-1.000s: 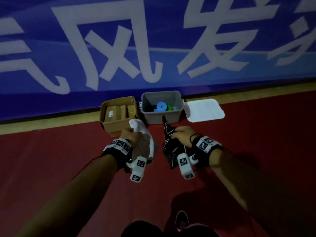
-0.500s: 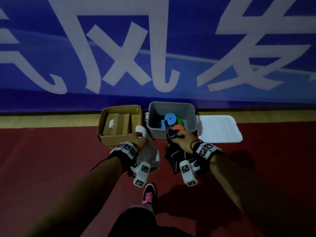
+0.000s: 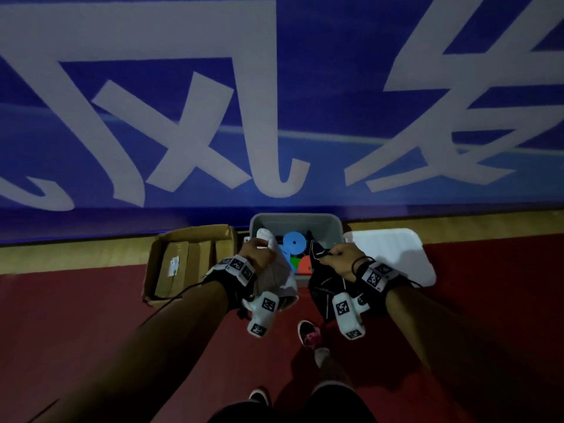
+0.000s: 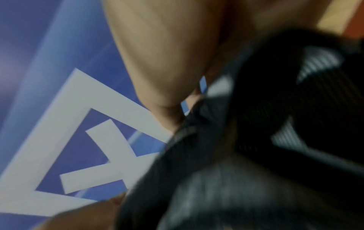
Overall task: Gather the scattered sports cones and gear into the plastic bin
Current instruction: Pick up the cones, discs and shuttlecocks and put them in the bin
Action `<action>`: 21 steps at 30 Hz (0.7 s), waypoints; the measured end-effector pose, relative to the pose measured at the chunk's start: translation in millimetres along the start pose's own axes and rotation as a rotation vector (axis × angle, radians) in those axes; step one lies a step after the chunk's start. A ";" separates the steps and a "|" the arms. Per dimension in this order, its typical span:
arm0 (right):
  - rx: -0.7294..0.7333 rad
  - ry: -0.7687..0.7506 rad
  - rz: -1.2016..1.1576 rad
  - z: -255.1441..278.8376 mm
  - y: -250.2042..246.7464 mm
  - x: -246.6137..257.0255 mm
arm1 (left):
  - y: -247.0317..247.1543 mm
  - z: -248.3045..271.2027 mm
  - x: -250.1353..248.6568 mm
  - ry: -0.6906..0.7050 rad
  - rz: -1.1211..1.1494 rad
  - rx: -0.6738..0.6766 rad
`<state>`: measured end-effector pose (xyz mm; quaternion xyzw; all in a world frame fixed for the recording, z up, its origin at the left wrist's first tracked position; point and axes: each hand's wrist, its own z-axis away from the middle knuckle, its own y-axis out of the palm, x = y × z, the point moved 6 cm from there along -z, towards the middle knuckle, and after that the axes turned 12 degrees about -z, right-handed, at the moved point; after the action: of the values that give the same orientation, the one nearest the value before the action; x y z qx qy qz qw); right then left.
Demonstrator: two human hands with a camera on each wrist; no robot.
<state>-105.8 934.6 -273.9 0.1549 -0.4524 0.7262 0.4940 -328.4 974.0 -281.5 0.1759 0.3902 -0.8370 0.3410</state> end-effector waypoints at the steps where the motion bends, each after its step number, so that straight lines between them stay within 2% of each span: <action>1: 0.028 -0.001 0.015 -16.6 -5.9 5.5 | 0.1 -11.5 -11.1 -0.012 -0.017 -0.007; 6: 0.174 -0.030 0.039 -91.1 -41.5 43.0 | -4.1 -56.6 -84.1 -0.062 0.148 -0.080; 9: 0.308 -0.039 0.097 -132.6 -47.5 63.6 | -13.3 -74.9 -105.1 -0.065 0.253 -0.127; 12: 0.350 0.050 -0.015 -162.0 -42.9 78.5 | -20.8 -76.4 -92.2 -0.158 0.479 -0.151; 15: 0.382 0.091 -0.042 -174.8 -24.9 95.9 | -31.0 -61.7 -63.5 -0.264 0.663 -0.249; 18: 0.476 0.096 -0.120 -161.0 10.6 115.2 | -44.7 -28.0 -25.4 -0.335 0.776 -0.342; 21: 0.583 0.017 -0.067 -122.8 65.6 134.1 | -58.2 25.2 25.4 -0.406 0.883 -0.465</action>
<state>-197.0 1104.7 -283.5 0.2992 -0.2153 0.8100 0.4560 -388.3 970.4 -248.8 0.0776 0.3806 -0.5227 0.7589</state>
